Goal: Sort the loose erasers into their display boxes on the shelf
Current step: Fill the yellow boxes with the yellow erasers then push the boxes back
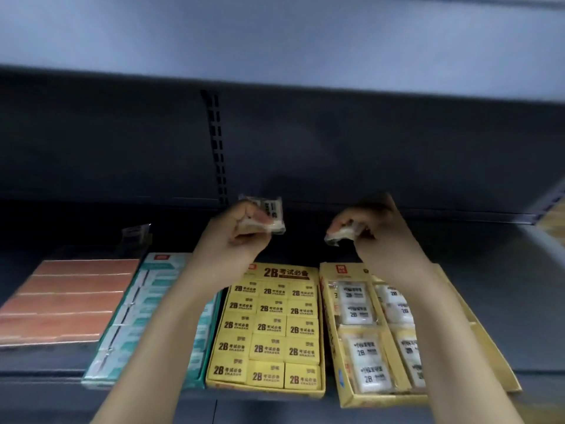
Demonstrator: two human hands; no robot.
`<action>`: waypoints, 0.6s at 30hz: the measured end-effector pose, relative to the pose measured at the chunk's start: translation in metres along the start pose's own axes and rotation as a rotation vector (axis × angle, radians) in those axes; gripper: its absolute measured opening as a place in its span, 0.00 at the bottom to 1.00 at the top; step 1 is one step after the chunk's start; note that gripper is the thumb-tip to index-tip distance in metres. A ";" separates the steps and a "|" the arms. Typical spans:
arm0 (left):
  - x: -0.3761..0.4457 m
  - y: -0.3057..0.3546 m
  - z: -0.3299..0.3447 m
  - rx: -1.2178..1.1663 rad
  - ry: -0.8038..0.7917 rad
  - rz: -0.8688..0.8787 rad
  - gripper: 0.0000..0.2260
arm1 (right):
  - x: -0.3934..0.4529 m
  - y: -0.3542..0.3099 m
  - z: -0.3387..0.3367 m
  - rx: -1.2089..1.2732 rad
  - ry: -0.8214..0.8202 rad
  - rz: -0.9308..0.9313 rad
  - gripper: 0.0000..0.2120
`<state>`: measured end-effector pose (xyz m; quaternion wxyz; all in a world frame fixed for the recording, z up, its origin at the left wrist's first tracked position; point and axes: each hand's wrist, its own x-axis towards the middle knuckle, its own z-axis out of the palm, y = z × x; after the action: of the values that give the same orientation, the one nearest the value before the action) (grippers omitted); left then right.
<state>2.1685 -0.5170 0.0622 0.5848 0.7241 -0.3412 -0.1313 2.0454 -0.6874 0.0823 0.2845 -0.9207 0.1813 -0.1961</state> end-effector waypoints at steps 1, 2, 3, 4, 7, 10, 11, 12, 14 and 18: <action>-0.002 0.002 0.008 -0.005 -0.005 -0.012 0.10 | -0.003 0.006 -0.003 0.009 0.029 0.020 0.26; -0.003 0.003 0.015 -0.012 0.003 -0.015 0.07 | -0.006 0.012 -0.005 0.011 0.047 0.032 0.26; -0.004 0.006 0.022 -0.015 0.025 -0.001 0.04 | -0.008 0.020 -0.007 0.015 0.056 0.042 0.26; -0.005 0.008 0.029 -0.015 0.052 0.026 0.03 | -0.009 0.028 -0.009 0.016 0.047 0.054 0.26; -0.007 0.016 0.046 -0.056 0.088 0.093 0.07 | -0.015 0.046 -0.018 0.011 0.008 0.031 0.19; -0.009 0.023 0.060 -0.133 0.103 0.106 0.17 | -0.020 0.052 -0.028 0.067 -0.057 0.051 0.09; -0.010 0.025 0.064 -0.158 0.104 0.104 0.20 | -0.021 0.055 -0.030 0.069 -0.053 0.053 0.11; -0.010 0.027 0.068 -0.178 0.101 0.099 0.22 | -0.020 0.059 -0.031 0.067 -0.042 0.045 0.11; -0.011 0.030 0.075 -0.198 0.101 0.079 0.24 | -0.017 0.063 -0.032 0.085 -0.019 0.016 0.05; -0.012 0.032 0.085 -0.231 0.136 0.046 0.25 | -0.020 0.072 -0.042 0.136 0.018 0.021 0.10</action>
<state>2.0986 -0.5769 0.0661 0.6890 0.6511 -0.2999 -0.1065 1.9932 -0.7527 0.0663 0.3468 -0.8955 0.1796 -0.2134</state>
